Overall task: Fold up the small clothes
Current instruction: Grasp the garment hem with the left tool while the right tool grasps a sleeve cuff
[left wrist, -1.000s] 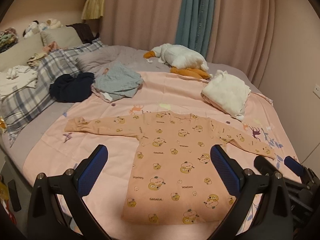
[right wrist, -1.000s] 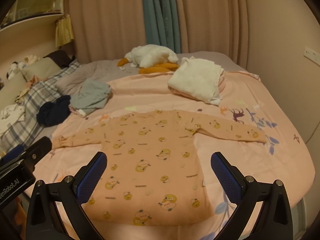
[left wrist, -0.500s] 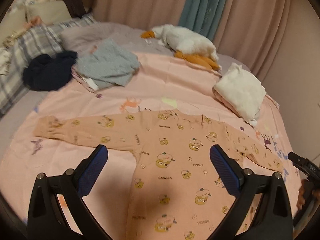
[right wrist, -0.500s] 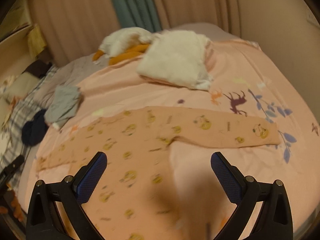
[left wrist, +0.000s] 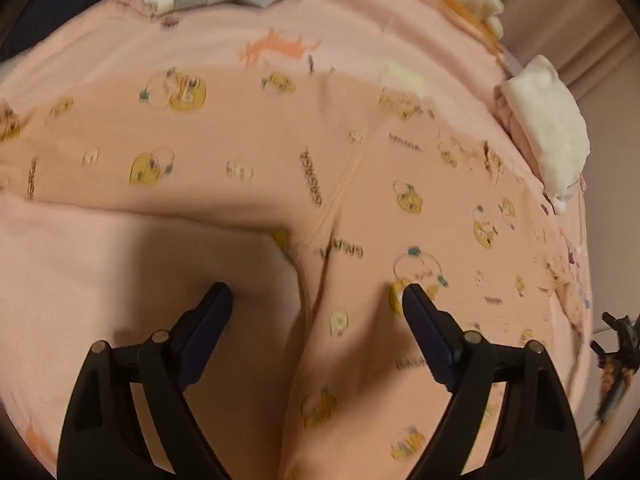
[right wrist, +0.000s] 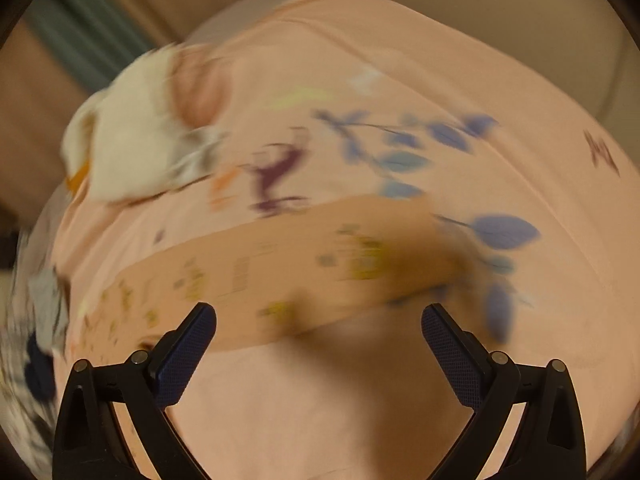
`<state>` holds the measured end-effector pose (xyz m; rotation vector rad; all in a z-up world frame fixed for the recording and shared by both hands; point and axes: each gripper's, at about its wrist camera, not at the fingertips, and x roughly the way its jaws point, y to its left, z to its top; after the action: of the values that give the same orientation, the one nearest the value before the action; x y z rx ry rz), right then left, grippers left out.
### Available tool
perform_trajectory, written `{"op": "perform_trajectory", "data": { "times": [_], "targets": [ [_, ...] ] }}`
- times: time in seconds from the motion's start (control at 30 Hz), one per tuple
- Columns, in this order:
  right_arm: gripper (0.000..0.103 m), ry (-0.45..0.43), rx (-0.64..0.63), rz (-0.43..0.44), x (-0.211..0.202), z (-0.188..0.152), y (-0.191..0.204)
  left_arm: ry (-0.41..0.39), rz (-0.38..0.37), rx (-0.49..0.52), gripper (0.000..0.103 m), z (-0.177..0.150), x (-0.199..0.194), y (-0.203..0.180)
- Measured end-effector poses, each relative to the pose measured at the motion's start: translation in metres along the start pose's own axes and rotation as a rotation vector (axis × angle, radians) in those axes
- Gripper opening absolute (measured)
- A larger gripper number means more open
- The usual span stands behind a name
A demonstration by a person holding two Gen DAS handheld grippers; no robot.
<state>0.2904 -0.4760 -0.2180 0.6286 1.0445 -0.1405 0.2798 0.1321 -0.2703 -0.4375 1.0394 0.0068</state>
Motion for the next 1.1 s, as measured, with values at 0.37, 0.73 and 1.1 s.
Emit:
{"op": "perform_trajectory", "data": {
  "times": [0.37,0.73,1.1],
  "targets": [
    [0.099,0.005,0.251,0.132,0.018,0.012,-0.088,0.027,0.068,0.105,0.057,-0.001,0.013,-0.022],
    [0.024,0.01,0.326,0.317,0.043,0.009,-0.084,0.059,0.057,0.036,0.025,-0.006,0.008,-0.013],
    [0.01,-0.077,0.217,0.235,0.013,0.021,-0.05,0.107,0.0,-0.076,0.007,0.0,0.006,0.007]
  ]
}}
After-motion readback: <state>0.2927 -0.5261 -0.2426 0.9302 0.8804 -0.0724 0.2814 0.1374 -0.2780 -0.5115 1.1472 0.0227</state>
